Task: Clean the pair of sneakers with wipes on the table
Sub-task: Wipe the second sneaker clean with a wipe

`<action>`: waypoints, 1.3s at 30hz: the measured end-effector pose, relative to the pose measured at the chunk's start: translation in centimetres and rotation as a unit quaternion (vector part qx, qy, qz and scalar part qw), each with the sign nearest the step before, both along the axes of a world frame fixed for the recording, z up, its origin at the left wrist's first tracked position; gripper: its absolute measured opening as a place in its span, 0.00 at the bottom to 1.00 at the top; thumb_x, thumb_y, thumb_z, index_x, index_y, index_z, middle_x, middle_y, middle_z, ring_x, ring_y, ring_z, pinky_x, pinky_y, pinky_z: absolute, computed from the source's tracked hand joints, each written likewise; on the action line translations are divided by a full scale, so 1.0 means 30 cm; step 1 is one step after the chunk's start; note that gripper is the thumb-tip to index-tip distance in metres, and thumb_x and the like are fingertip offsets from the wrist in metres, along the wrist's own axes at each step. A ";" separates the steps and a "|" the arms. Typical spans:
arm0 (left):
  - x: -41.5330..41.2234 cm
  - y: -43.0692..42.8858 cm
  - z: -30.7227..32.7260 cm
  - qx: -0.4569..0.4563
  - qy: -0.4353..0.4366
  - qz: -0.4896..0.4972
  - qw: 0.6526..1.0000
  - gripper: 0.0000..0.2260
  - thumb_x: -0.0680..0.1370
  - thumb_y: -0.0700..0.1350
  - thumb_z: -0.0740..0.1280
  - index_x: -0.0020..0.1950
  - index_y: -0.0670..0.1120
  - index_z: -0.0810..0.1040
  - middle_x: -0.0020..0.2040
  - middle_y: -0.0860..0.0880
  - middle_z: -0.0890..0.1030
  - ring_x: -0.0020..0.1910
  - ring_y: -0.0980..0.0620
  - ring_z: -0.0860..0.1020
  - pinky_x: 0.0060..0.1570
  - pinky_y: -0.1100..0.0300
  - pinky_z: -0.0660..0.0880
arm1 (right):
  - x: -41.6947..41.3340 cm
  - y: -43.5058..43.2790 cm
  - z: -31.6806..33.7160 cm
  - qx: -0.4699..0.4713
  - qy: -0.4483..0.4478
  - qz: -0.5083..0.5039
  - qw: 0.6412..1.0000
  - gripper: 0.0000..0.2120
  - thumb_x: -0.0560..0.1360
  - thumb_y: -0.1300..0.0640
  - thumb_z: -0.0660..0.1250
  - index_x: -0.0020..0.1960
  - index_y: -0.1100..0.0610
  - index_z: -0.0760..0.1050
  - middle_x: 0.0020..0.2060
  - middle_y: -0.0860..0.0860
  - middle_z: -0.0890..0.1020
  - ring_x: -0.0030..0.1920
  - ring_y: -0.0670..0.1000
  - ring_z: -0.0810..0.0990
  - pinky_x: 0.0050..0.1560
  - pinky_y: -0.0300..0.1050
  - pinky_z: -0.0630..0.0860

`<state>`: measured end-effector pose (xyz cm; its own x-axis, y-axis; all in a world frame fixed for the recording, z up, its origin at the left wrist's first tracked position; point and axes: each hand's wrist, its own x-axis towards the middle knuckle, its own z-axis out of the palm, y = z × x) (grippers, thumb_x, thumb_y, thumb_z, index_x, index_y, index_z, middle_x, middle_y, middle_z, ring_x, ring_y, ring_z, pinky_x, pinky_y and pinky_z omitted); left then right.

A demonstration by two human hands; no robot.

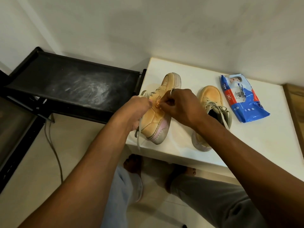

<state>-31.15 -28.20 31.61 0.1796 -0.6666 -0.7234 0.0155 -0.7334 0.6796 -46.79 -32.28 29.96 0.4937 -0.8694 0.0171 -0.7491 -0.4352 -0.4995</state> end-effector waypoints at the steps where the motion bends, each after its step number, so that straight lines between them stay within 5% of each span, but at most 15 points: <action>1: -0.002 0.002 0.000 0.002 0.000 0.000 1.000 0.06 0.83 0.46 0.64 0.59 0.48 0.77 0.55 0.43 0.81 0.52 0.42 0.81 0.55 0.44 0.80 | 0.000 0.007 -0.001 0.005 -0.002 0.007 1.000 0.09 0.76 0.48 0.69 0.49 0.52 0.83 0.40 0.45 0.82 0.38 0.45 0.79 0.38 0.44 0.78; 5: 0.006 0.005 0.000 0.002 -0.006 0.000 1.000 0.06 0.83 0.45 0.63 0.58 0.48 0.78 0.53 0.43 0.82 0.52 0.43 0.82 0.54 0.45 0.80 | 0.033 0.066 -0.008 0.125 -0.012 0.138 0.983 0.09 0.76 0.49 0.70 0.50 0.52 0.84 0.42 0.45 0.84 0.39 0.44 0.82 0.42 0.38 0.80; 10: 0.009 0.002 0.000 -0.003 0.015 -0.005 1.000 0.05 0.84 0.43 0.63 0.51 0.48 0.78 0.49 0.43 0.83 0.47 0.44 0.83 0.43 0.50 0.81 | 0.006 0.028 0.004 0.036 -0.021 0.062 0.997 0.08 0.76 0.49 0.70 0.50 0.51 0.84 0.40 0.43 0.82 0.37 0.43 0.79 0.38 0.37 0.73; 14: 0.012 0.005 -0.005 -0.001 -0.003 0.004 1.000 0.07 0.83 0.46 0.63 0.57 0.46 0.79 0.53 0.43 0.84 0.50 0.43 0.84 0.54 0.46 0.82 | 0.029 0.080 -0.003 0.124 -0.022 0.166 0.978 0.07 0.76 0.52 0.70 0.50 0.53 0.84 0.42 0.45 0.84 0.39 0.44 0.82 0.43 0.38 0.80; 19: 0.012 0.002 -0.009 -0.002 0.027 0.004 1.000 0.05 0.84 0.44 0.63 0.53 0.46 0.78 0.50 0.42 0.83 0.48 0.43 0.83 0.46 0.48 0.82 | 0.016 0.031 -0.016 0.029 -0.042 0.041 0.998 0.08 0.76 0.49 0.69 0.51 0.51 0.84 0.42 0.43 0.83 0.39 0.43 0.80 0.40 0.39 0.75; 24: 0.024 0.004 -0.004 0.013 0.061 0.015 0.998 0.08 0.83 0.43 0.63 0.59 0.44 0.79 0.50 0.42 0.84 0.47 0.44 0.85 0.43 0.50 0.83 | 0.055 0.096 -0.026 0.107 -0.027 0.161 0.981 0.08 0.76 0.50 0.69 0.49 0.52 0.83 0.42 0.46 0.84 0.38 0.45 0.82 0.43 0.44 0.82; 27: 0.030 0.000 0.003 0.018 0.090 0.022 0.996 0.09 0.84 0.45 0.61 0.58 0.44 0.79 0.48 0.43 0.84 0.47 0.44 0.83 0.38 0.50 0.80 | 0.050 0.066 -0.028 0.030 -0.042 0.081 0.995 0.10 0.76 0.48 0.68 0.52 0.51 0.83 0.45 0.46 0.84 0.41 0.44 0.82 0.45 0.44 0.81; 29: 0.027 0.002 0.002 0.025 0.111 0.030 0.993 0.10 0.84 0.46 0.60 0.59 0.45 0.79 0.49 0.43 0.83 0.49 0.43 0.83 0.40 0.48 0.80 | 0.036 0.061 -0.018 0.014 -0.064 0.055 0.996 0.09 0.76 0.49 0.69 0.53 0.50 0.84 0.46 0.44 0.84 0.42 0.44 0.81 0.47 0.42 0.81; 32: 0.028 -0.001 -0.001 0.033 0.118 0.044 0.992 0.10 0.84 0.47 0.61 0.61 0.46 0.78 0.52 0.42 0.83 0.50 0.43 0.83 0.51 0.43 0.81 | 0.041 0.091 -0.012 0.073 -0.053 0.154 0.984 0.07 0.75 0.50 0.69 0.50 0.50 0.84 0.43 0.44 0.84 0.40 0.44 0.82 0.44 0.41 0.81; 35: 0.034 -0.006 -0.004 0.025 0.118 0.049 0.991 0.10 0.84 0.47 0.61 0.60 0.45 0.78 0.50 0.43 0.82 0.47 0.45 0.83 0.47 0.47 0.82 | 0.054 0.095 -0.020 0.046 -0.027 0.172 0.984 0.13 0.75 0.45 0.66 0.50 0.51 0.84 0.43 0.45 0.83 0.40 0.46 0.81 0.43 0.43 0.81; 39: 0.030 0.004 -0.008 0.023 0.130 0.049 0.990 0.10 0.84 0.46 0.61 0.59 0.45 0.78 0.48 0.43 0.83 0.47 0.44 0.83 0.46 0.45 0.81 | 0.038 0.079 -0.015 0.000 -0.066 0.106 0.992 0.08 0.76 0.50 0.70 0.52 0.51 0.84 0.45 0.45 0.84 0.41 0.44 0.79 0.45 0.37 0.77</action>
